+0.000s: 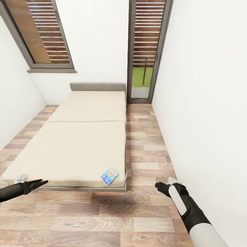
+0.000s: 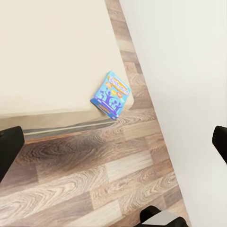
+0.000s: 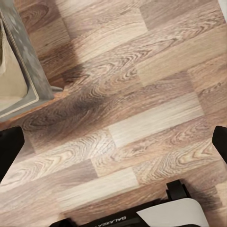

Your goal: Put all the toys in the child's room - the three board games (two on the bed and one on the table), the two jigsaw puzzles on the table, and the tennis ball on the table - inside the toy box on the table in the child's room.

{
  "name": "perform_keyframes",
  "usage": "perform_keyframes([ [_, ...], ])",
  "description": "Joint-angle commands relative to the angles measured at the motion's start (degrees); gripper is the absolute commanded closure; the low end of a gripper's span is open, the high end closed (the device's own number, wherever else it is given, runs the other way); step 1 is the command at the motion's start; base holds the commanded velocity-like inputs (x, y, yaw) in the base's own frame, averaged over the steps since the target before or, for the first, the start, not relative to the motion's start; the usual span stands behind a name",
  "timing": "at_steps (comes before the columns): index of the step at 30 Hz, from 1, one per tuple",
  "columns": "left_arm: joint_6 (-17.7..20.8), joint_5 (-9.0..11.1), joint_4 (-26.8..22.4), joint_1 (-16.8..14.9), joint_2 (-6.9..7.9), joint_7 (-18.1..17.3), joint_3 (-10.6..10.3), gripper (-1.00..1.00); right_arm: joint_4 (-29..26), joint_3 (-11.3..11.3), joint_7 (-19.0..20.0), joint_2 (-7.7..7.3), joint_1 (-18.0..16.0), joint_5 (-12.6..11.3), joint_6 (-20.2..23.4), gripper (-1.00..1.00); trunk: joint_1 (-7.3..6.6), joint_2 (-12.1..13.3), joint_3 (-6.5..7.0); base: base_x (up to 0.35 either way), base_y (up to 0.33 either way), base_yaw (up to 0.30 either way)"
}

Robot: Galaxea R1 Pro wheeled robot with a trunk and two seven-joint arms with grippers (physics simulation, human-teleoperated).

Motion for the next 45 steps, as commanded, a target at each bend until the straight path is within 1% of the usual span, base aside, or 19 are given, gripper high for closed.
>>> perform_keyframes([
  [1, 0.6, -0.58, -0.03, -0.07, -0.04, -0.35, 0.48, -1.0, -0.09, 0.06, -0.49, -0.02, -0.03, -0.57, 0.15, -1.0, 0.04, -0.1, -0.01, 0.0, 0.0, 0.0],
  [45, 0.69, -0.58, -0.03, -0.07, -0.14, -0.37, 0.48, -1.0, -0.09, 0.07, -0.49, 0.05, -0.03, -0.53, 0.09, -1.0, 0.04, -0.1, 3.77, 0.0, 0.0, 0.0],
])
